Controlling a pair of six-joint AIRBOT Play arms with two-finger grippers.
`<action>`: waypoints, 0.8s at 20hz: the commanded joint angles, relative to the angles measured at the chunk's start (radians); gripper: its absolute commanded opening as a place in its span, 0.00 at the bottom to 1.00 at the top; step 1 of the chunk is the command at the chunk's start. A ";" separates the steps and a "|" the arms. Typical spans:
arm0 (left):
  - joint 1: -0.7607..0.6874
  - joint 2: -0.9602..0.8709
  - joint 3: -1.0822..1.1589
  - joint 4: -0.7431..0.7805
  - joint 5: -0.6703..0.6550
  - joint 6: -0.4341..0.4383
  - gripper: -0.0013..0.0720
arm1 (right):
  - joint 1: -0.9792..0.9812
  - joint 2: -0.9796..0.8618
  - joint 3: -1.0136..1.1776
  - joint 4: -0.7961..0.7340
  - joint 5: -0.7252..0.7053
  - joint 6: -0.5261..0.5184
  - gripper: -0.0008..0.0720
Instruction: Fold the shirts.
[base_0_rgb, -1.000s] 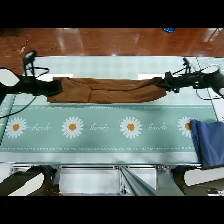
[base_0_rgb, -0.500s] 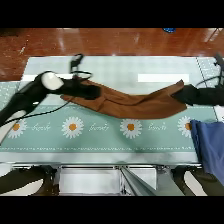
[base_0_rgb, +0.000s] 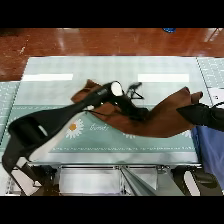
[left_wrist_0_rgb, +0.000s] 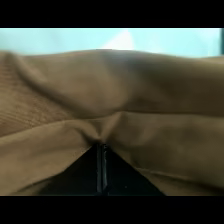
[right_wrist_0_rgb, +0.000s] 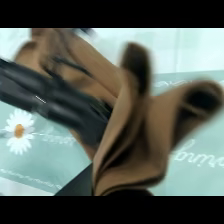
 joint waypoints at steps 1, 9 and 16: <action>-0.093 -0.060 0.037 -0.074 -0.080 0.013 0.04 | 0.001 0.009 -0.002 0.020 -0.014 -0.009 0.04; 0.243 0.103 0.053 -0.032 -0.106 0.018 0.04 | 0.042 -0.087 0.003 0.138 -0.052 -0.050 0.04; 0.808 0.531 0.036 0.242 -0.269 0.007 0.04 | 0.393 -0.402 0.205 0.155 -0.247 -0.068 0.04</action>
